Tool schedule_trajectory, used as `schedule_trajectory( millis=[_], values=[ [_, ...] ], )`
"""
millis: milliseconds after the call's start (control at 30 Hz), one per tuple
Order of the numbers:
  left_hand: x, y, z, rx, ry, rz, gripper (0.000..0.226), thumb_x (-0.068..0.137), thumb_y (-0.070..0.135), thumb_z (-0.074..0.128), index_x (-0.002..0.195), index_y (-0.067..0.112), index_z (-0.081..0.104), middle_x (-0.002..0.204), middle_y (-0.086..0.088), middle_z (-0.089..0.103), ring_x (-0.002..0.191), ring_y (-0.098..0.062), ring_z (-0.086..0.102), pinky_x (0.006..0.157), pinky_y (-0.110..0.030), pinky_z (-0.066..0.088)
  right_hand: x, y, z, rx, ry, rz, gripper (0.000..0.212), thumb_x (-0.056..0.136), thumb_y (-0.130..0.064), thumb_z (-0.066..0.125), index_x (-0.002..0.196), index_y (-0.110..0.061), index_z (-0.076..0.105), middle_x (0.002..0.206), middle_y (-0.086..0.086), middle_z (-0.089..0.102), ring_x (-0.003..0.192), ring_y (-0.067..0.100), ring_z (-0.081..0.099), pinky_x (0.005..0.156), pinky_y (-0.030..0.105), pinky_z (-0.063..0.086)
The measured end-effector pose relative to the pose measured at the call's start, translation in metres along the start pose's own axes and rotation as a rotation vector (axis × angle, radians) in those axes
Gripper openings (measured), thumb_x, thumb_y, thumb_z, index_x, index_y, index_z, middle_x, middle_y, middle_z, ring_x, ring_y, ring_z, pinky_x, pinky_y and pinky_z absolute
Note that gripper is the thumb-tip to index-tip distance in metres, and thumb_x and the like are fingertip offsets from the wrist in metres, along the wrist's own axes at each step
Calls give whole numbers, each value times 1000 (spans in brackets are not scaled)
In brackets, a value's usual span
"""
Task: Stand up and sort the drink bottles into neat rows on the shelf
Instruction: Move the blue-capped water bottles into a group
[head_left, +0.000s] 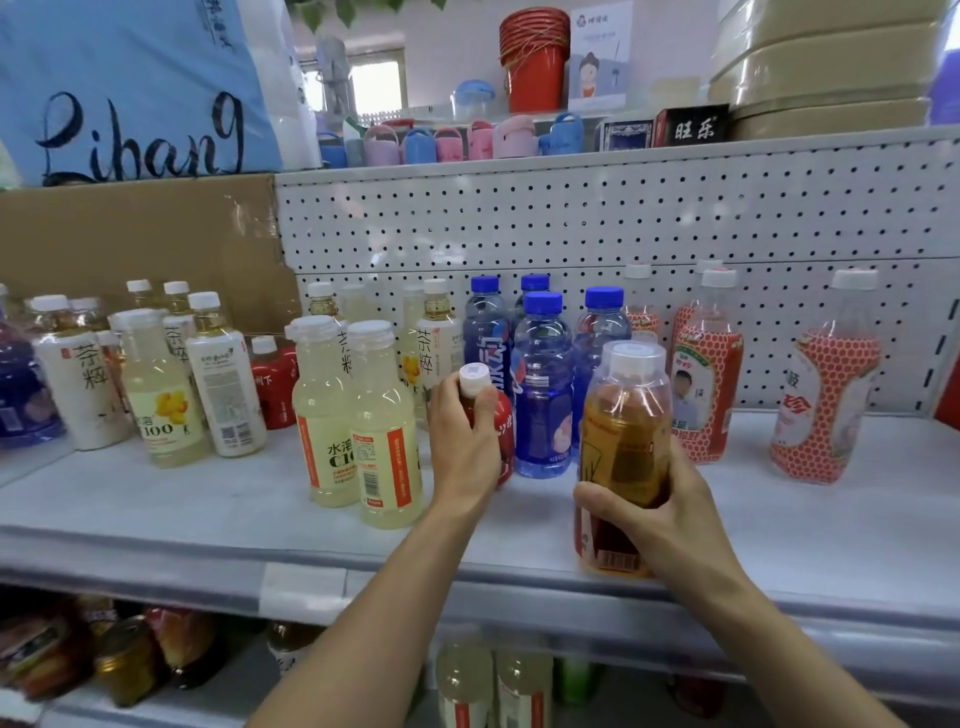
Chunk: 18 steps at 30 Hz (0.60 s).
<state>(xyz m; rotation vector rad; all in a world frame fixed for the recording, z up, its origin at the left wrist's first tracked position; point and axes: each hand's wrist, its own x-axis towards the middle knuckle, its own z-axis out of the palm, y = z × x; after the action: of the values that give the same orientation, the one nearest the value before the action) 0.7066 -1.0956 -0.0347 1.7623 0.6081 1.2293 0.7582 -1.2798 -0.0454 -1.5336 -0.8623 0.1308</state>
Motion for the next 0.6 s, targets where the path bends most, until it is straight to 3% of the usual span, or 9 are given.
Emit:
schedule_trajectory(
  millis=[200, 333, 433, 500, 600],
  values=[
    [-40, 42, -33, -93, -84, 123, 29, 96, 45, 50, 123, 34, 46, 120, 10, 54, 111, -5, 53, 94, -21, 43, -3, -5, 2, -5, 56, -65, 59, 62, -41, 76, 112, -41, 45, 108, -19, 59, 93, -12, 59, 69, 13, 44],
    [-58, 50, -65, -131, -170, 70, 43, 88, 53, 47, 126, 32, 50, 118, 12, 58, 110, -4, 56, 91, -22, 45, -12, -15, 11, 20, 63, -101, 53, 64, -44, 77, 108, -42, 47, 105, -18, 60, 91, -14, 59, 71, 14, 42],
    [-63, 45, -90, -157, -185, 15, 44, 85, 54, 48, 124, 34, 51, 117, 15, 59, 109, -2, 56, 91, -22, 44, -17, -20, 29, 21, 39, -105, 66, 58, -57, 79, 113, -37, 49, 103, -16, 62, 92, -8, 61, 71, 17, 45],
    [-65, 39, -108, -174, -172, -7, 40, 84, 56, 48, 119, 38, 52, 118, 15, 59, 109, -2, 57, 94, -26, 45, -19, -24, 45, 24, 31, -100, 75, 53, -62, 77, 117, -35, 50, 101, -19, 64, 93, -6, 62, 71, 17, 46],
    [-63, 29, -141, -208, -164, -28, 41, 89, 61, 52, 123, 39, 54, 121, 12, 63, 112, -6, 61, 102, -38, 48, -22, -34, 75, 59, 4, -100, 66, 52, -64, 70, 110, -39, 51, 98, -23, 64, 91, -3, 64, 71, 19, 47]
  ],
)
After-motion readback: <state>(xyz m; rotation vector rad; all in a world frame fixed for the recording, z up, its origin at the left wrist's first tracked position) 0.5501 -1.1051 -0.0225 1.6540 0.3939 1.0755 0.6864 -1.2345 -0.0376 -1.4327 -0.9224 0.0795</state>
